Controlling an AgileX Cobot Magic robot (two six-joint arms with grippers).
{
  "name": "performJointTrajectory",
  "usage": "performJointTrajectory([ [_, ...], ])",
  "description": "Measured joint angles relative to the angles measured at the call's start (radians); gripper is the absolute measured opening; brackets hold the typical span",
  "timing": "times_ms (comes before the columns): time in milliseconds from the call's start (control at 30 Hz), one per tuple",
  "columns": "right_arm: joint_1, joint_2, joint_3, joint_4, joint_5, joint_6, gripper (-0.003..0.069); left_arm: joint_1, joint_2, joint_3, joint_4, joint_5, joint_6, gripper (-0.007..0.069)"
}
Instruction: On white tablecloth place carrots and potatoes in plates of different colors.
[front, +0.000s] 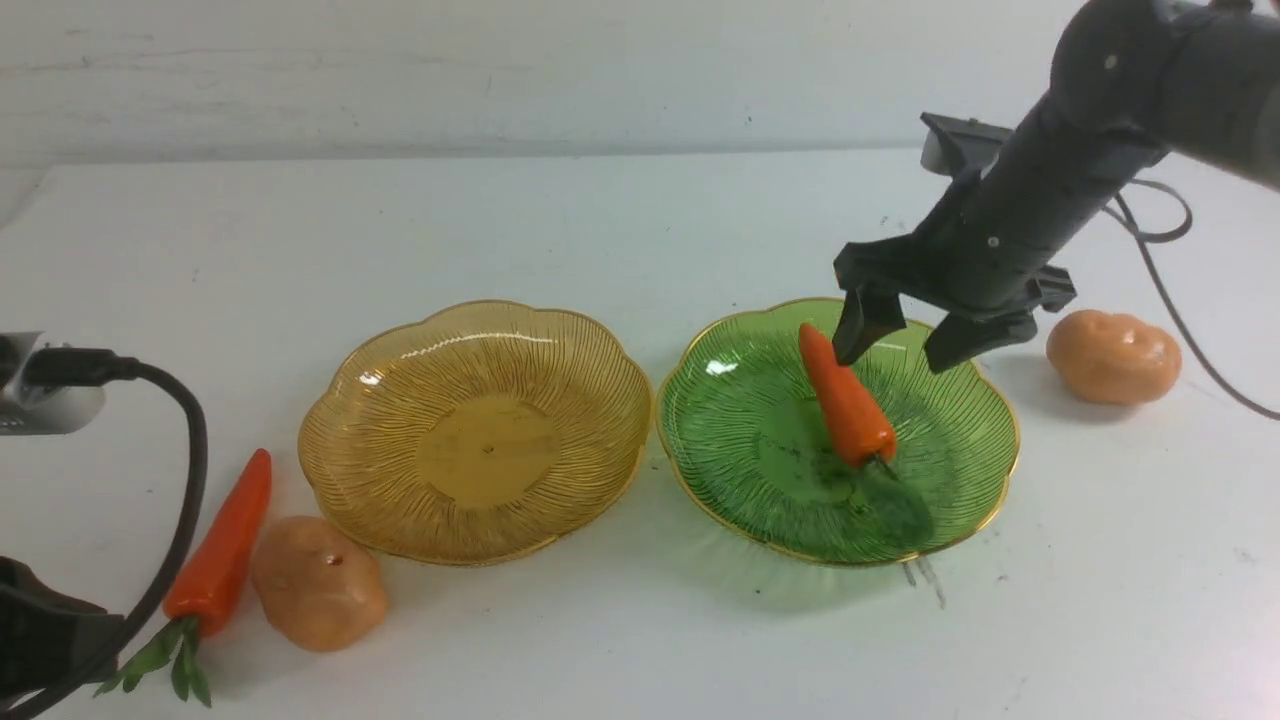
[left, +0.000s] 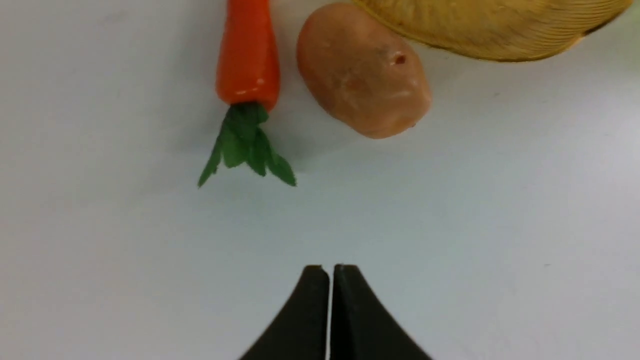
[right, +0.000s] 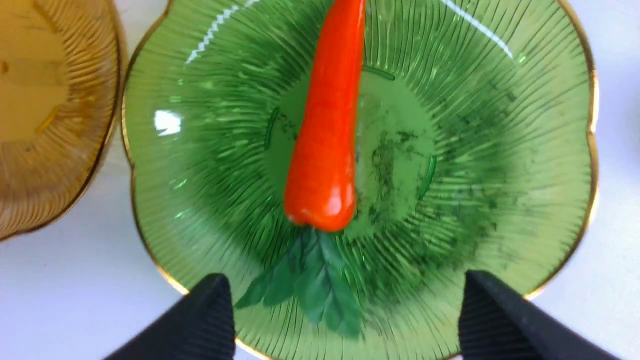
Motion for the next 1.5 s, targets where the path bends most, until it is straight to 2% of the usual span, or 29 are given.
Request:
performJointTrajectory([
  [200, 0.000, -0.433, 0.299, 0.000, 0.013, -0.049, 0.0097, 0.021, 0.284, -0.086, 0.044, -0.026, -0.014, -0.0002],
  [233, 0.000, -0.497, 0.350, 0.000, 0.016, -0.051, 0.0052, 0.030, 0.346, -0.128, 0.044, -0.036, -0.004, -0.0002],
  [333, 0.000, -0.716, 0.523, 0.000, 0.025, -0.055, -0.0008, 0.037, 0.463, -0.219, 0.047, -0.052, 0.005, -0.0002],
  [467, 0.000, -0.905, 0.621, 0.000, 0.025, -0.055, -0.0015, 0.037, 0.601, -0.277, 0.051, -0.050, 0.032, 0.0014],
  [567, 0.000, -0.986, 0.635, 0.000, 0.025, -0.056, -0.0015, 0.037, 0.685, -0.280, 0.077, -0.053, 0.053, 0.0081],
  [667, 0.000, -1.044, 0.637, 0.000, 0.025, -0.057, -0.0015, 0.037, 0.743, -0.280, 0.105, -0.055, 0.059, 0.0207],
  [733, 0.000, -1.046, 0.637, 0.000, 0.026, -0.057, -0.0015, 0.037, 0.784, -0.280, 0.131, -0.074, 0.060, 0.0327],
  [800, 0.000, -1.037, 0.637, 0.004, 0.033, -0.057, -0.0015, 0.037, 0.808, -0.281, 0.151, -0.104, 0.060, 0.0412],
  [900, 0.000, -1.023, 0.637, 0.031, 0.036, -0.057, -0.0015, 0.037, 0.851, -0.283, 0.163, -0.152, 0.061, 0.0516],
  [967, 0.000, -1.019, 0.637, 0.057, 0.036, -0.057, -0.0015, 0.037, 0.887, -0.283, 0.164, -0.183, 0.061, 0.0550],
  [1200, 0.000, -1.017, 0.637, 0.106, 0.036, -0.058, -0.0015, 0.037, 0.984, -0.284, 0.178, -0.192, 0.061, 0.0540],
  [1267, 0.000, -1.017, 0.637, 0.107, 0.036, -0.059, -0.0015, 0.037, 0.998, -0.285, 0.186, -0.180, 0.051, 0.0471],
  [1333, 0.000, -1.017, 0.637, 0.110, 0.036, -0.060, -0.0015, 0.037, 0.998, -0.290, 0.217, -0.148, 0.016, 0.0324],
  [1367, 0.000, -1.017, 0.637, 0.113, 0.036, -0.061, -0.0015, 0.037, 0.994, -0.301, 0.239, -0.119, -0.005, 0.0290],
  [1500, 0.000, -1.017, 0.637, 0.113, 0.036, -0.062, -0.0015, 0.038, 0.933, -0.405, 0.301, 0.014, -0.051, 0.0278],
])
